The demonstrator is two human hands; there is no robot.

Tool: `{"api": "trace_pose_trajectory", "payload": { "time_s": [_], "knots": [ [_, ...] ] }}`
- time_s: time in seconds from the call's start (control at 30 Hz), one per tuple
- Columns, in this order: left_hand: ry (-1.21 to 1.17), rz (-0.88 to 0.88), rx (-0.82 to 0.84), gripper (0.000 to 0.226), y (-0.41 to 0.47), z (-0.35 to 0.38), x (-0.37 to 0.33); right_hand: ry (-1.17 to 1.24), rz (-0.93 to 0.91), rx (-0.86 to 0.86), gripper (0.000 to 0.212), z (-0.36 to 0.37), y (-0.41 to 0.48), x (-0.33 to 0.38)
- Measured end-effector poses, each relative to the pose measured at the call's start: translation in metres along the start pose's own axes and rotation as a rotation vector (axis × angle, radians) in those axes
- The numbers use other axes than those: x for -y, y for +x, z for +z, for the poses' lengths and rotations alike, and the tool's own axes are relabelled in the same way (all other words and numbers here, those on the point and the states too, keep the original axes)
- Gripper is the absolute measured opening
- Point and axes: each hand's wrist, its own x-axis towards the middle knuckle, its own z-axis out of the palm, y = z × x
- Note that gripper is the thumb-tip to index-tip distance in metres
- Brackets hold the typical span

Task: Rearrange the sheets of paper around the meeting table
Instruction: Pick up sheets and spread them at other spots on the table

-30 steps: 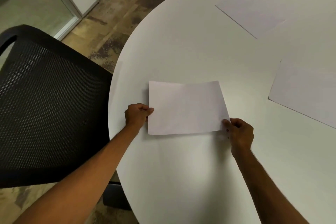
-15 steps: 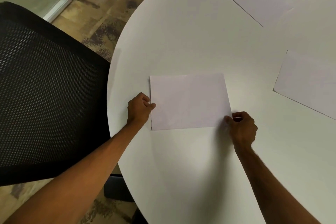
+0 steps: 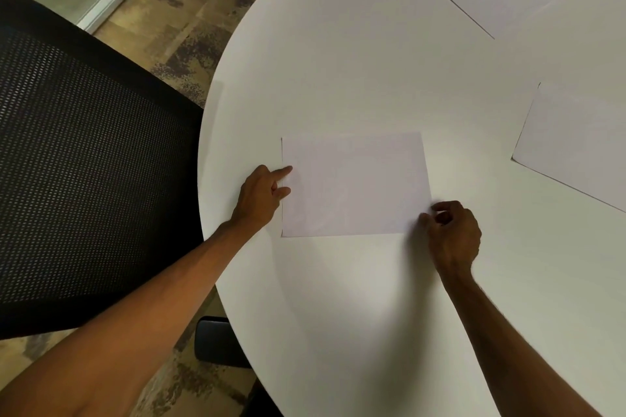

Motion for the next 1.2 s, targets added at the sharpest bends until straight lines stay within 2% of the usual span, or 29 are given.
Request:
{"api": "trace_pose_trajectory", "payload": {
  "time_s": [0.63, 0.87, 0.93, 1.07, 1.2],
  "knots": [
    [0.024, 0.010, 0.021, 0.050, 0.000, 0.002, -0.004, 0.079, -0.080, 0.035, 0.020, -0.007, 0.004, -0.017],
    [-0.012, -0.019, -0.058, 0.053, -0.003, 0.004, -0.005, 0.158, -0.053, 0.055, 0.024, -0.017, 0.007, -0.018],
    [-0.035, -0.052, -0.092, 0.054, -0.005, 0.006, -0.013, 0.185, -0.049, 0.049, 0.024, -0.022, 0.006, -0.020],
    [-0.123, 0.000, -0.147, 0.045, -0.009, 0.021, -0.051, 0.176, -0.051, -0.008, 0.022, -0.044, 0.013, -0.032],
    [-0.235, 0.057, -0.117, 0.039, -0.004, 0.047, -0.107, 0.156, -0.022, -0.076, 0.018, -0.073, 0.029, -0.051]
  ]
}}
